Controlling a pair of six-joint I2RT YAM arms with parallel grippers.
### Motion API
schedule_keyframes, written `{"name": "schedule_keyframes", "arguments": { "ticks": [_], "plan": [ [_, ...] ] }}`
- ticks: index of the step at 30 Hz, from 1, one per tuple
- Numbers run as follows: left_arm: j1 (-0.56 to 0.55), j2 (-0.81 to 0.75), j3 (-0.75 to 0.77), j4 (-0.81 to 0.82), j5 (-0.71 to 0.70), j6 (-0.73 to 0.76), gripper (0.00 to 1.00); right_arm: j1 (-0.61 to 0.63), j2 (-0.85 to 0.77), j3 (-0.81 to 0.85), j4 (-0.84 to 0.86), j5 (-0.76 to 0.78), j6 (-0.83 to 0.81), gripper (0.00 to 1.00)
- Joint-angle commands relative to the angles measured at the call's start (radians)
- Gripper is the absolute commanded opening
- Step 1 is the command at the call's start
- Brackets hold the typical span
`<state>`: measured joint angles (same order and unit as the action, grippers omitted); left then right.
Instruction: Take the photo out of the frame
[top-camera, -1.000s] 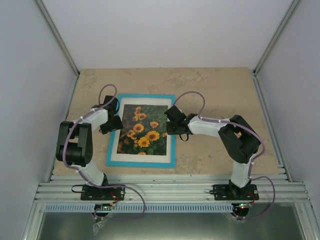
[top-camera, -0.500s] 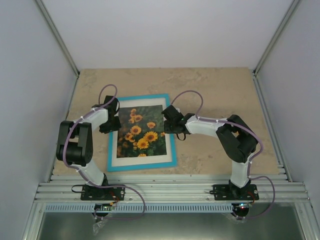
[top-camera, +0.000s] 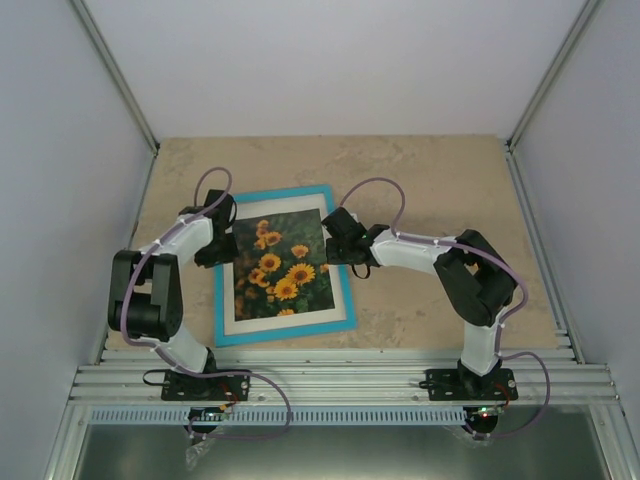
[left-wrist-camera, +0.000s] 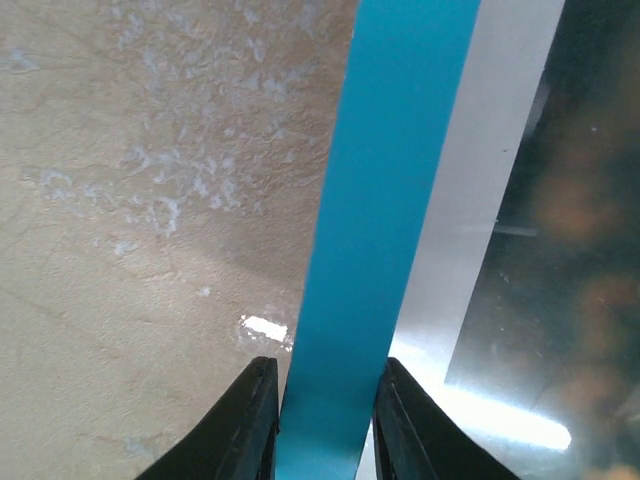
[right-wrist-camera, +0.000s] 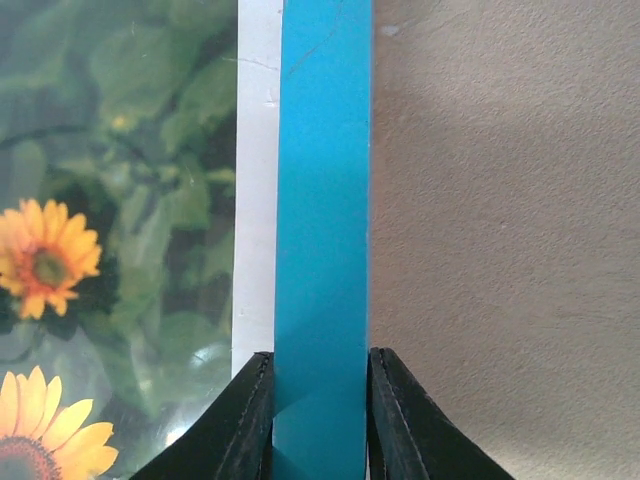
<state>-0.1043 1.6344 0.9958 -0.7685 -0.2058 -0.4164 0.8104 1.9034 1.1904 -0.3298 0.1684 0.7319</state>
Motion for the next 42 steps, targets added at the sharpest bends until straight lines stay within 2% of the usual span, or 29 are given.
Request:
{"name": "schedule_keyframes", "arguments": {
  "ticks": [1,12,18,24,29,37,42],
  "plan": [
    [0.008,-0.052,0.044,0.026,0.001,-0.070,0.16,0.024,-0.053,0.024,0.049,-0.054,0.008,0.01],
    [0.008,-0.094,0.087,-0.004,0.032,-0.081,0.14,0.023,-0.077,0.035,0.047,-0.042,-0.027,0.00],
    [-0.005,-0.138,0.100,0.001,0.162,-0.103,0.11,-0.002,-0.122,0.018,0.008,-0.008,-0.095,0.01],
    [-0.124,-0.125,0.136,0.024,0.270,-0.164,0.06,-0.077,-0.220,-0.065,-0.006,-0.019,-0.173,0.00],
    [-0.216,-0.109,0.141,0.120,0.381,-0.282,0.00,-0.181,-0.314,-0.167,-0.014,-0.037,-0.248,0.00],
    [-0.344,0.011,0.205,0.248,0.530,-0.413,0.00,-0.356,-0.396,-0.254,-0.068,-0.050,-0.382,0.00],
    [-0.432,0.081,0.274,0.286,0.537,-0.464,0.00,-0.443,-0.401,-0.267,-0.112,0.008,-0.411,0.00]
  ]
}}
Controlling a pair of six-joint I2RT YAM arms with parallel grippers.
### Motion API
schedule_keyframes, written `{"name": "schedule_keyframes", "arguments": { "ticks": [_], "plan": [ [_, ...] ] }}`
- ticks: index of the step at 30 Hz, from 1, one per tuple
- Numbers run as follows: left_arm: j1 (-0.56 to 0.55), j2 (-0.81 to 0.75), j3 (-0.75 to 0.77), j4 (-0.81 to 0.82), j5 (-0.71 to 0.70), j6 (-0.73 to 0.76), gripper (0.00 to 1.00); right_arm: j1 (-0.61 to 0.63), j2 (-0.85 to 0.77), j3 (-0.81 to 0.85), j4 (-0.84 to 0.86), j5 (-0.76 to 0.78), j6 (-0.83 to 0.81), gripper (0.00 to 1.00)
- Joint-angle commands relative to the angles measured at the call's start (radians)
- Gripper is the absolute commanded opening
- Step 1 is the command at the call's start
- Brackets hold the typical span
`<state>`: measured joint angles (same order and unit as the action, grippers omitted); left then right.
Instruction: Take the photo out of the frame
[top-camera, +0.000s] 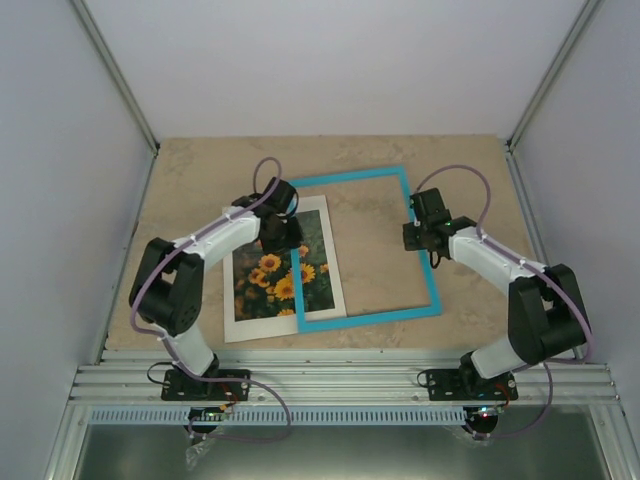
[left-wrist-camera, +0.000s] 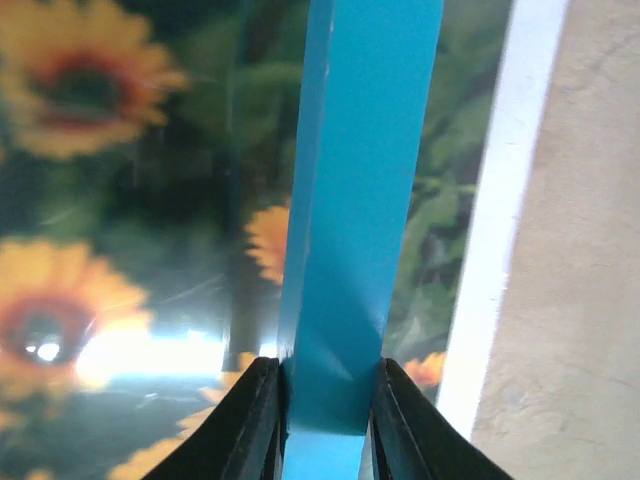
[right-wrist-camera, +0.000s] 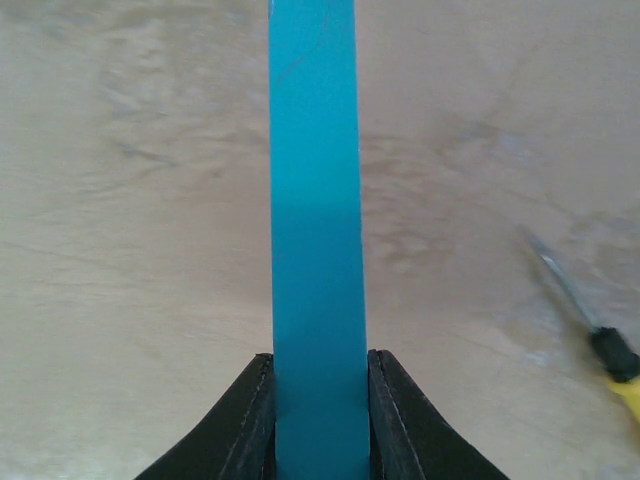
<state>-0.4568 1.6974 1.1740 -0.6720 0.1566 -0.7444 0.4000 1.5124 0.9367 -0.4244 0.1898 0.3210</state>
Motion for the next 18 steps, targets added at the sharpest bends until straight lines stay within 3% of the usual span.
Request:
{"name": "schedule_keyframes", "arguments": {
  "ticks": [1,11,18],
  "plan": [
    [-0.092,0.034,0.110,0.195,0.171,-0.144,0.00,-0.049,-0.009,-0.019,-0.021,-0.007,-0.005,0.00],
    [-0.204,0.211,0.248,0.239,0.192,-0.200,0.00,-0.154,0.079,-0.040,0.015,0.094,-0.088,0.00],
    [-0.258,0.275,0.279,0.260,0.194,-0.222,0.00,-0.176,0.180,-0.028,0.059,0.083,-0.121,0.00]
  ]
}}
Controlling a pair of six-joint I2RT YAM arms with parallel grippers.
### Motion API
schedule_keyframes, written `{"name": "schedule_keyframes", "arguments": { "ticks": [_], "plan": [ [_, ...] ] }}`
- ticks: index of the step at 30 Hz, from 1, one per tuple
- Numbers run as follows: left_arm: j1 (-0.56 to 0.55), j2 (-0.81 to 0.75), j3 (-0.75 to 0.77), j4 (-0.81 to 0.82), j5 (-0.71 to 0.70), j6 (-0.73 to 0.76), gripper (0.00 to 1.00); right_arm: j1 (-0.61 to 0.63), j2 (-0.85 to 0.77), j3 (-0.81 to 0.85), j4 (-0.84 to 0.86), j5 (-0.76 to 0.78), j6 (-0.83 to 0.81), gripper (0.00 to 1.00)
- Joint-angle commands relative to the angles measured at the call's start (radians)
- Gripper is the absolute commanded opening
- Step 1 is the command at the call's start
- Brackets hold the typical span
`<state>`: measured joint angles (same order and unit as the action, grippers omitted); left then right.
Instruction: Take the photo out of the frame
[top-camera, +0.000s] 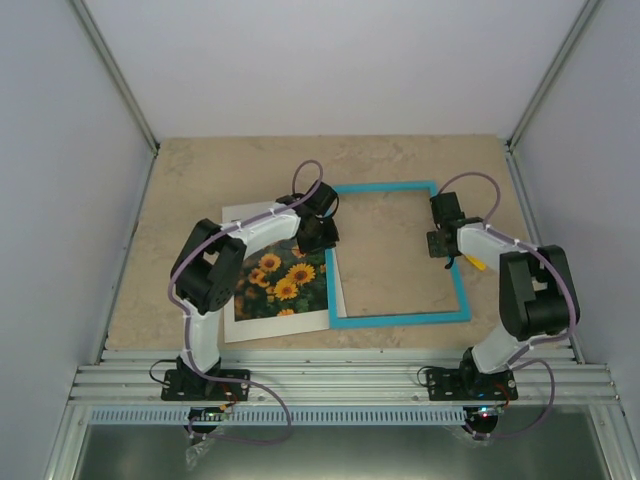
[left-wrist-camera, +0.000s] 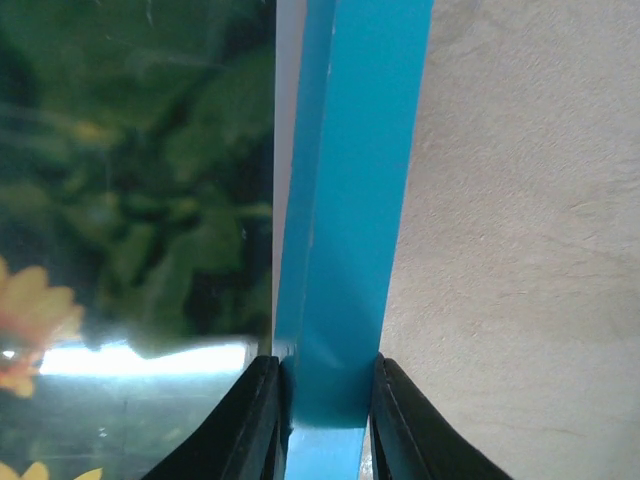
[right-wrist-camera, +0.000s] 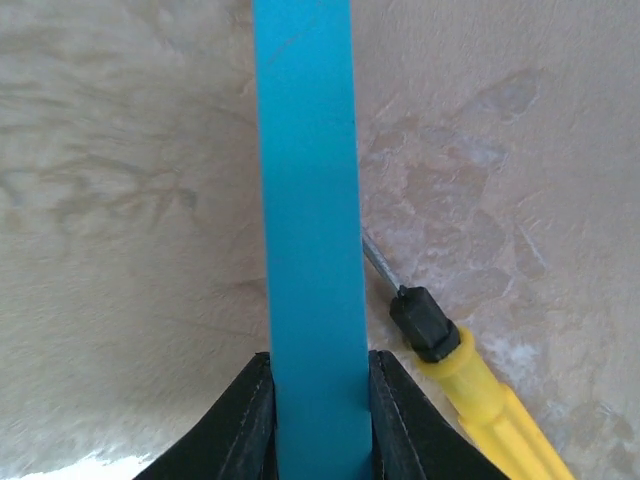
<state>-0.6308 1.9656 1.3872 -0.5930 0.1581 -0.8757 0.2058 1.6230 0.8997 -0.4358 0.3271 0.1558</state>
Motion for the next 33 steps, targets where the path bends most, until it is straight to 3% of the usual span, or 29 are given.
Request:
{"name": "schedule_keyframes", "arguments": {
  "ticks": [1,11,21,33],
  "plan": [
    [-0.087,0.012,0.065,0.183,0.192,-0.093,0.00,0.016,0.089,0.014,0.073,-0.055,0.044,0.01],
    [-0.132,0.046,0.092,0.193,0.224,-0.100,0.00,0.000,0.189,0.060,0.046,-0.011,0.040,0.03],
    [-0.147,0.075,0.100,0.193,0.223,-0.105,0.00,0.000,0.160,0.061,0.048,-0.016,0.045,0.25],
    [-0.146,0.073,0.096,0.180,0.156,-0.102,0.21,0.001,0.092,0.087,0.027,-0.078,0.050,0.48]
  ]
}}
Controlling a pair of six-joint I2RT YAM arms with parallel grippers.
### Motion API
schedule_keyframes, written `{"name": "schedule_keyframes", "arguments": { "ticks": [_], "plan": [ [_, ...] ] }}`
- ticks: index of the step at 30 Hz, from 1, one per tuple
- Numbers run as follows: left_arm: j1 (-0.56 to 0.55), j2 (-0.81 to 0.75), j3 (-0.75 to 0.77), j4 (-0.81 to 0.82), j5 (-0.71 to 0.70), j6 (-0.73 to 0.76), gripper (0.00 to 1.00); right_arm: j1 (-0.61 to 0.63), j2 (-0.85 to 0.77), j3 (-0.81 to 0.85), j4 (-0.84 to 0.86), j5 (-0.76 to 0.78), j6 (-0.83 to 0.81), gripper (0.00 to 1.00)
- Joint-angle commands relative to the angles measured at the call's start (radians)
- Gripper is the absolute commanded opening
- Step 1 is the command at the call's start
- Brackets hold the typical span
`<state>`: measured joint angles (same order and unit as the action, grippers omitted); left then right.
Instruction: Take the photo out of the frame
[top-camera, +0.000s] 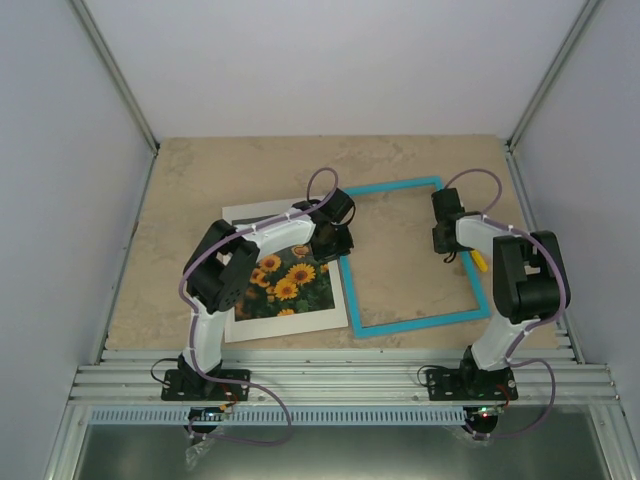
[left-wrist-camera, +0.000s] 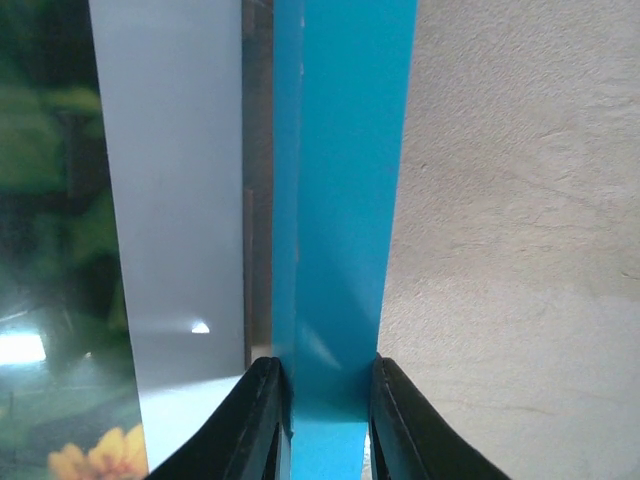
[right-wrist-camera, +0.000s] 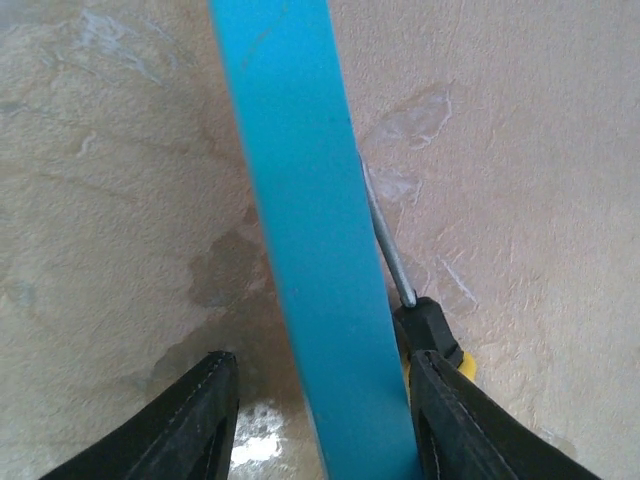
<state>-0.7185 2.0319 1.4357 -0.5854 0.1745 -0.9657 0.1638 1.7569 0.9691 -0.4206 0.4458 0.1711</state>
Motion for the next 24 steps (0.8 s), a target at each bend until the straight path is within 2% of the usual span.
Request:
{"name": "schedule_keyframes", "arguments": {
  "ticks": [1,6,10,17,24],
  "plan": [
    [-0.058,0.007,0.049,0.168,0.130,-0.008,0.22,0.044,-0.052,0.015,0.012,-0.206,0.037,0.50],
    [-0.051,-0.004,0.052,0.151,0.094,0.006,0.30,0.053,-0.106,-0.007,0.007,-0.247,0.052,0.55],
    [-0.040,-0.026,0.050,0.131,0.059,0.021,0.36,0.055,-0.147,-0.021,-0.008,-0.242,0.065,0.58],
    [-0.020,-0.084,0.023,0.105,0.012,0.050,0.49,0.060,-0.204,-0.023,-0.050,-0.221,0.084,0.68],
    [-0.002,-0.096,-0.022,0.140,0.049,0.045,0.51,0.060,-0.234,-0.033,-0.052,-0.171,0.100,0.76]
  ]
}}
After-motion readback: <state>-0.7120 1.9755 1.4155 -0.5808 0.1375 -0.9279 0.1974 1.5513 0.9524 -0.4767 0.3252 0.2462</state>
